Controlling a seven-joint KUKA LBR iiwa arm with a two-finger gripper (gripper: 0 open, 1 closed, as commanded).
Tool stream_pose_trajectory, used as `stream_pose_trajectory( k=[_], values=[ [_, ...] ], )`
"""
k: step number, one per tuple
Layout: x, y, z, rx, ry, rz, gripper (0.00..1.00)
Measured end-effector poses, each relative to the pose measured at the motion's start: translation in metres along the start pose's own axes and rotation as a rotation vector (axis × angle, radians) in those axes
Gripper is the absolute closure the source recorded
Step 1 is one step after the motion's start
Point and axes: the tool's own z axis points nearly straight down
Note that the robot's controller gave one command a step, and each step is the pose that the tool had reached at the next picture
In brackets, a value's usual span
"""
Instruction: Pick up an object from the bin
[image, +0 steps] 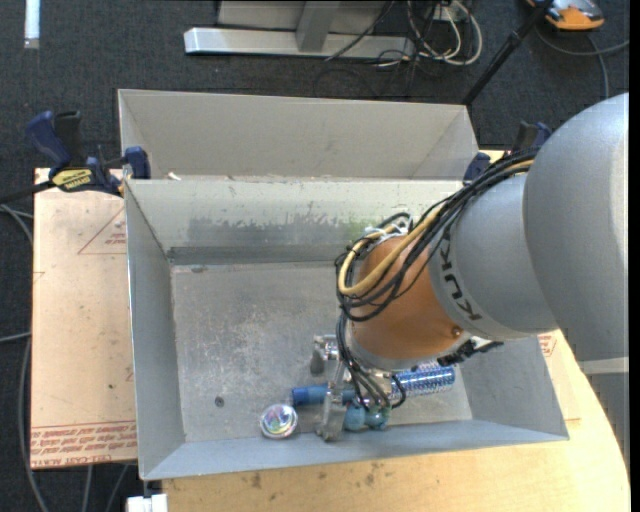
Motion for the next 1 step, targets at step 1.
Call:
stream_pose_trajectory(
  k=[1],
  values=[
    [0.0008,0.0000,-0.0008,0.000,0.004,0.001,1.00]
  ],
)
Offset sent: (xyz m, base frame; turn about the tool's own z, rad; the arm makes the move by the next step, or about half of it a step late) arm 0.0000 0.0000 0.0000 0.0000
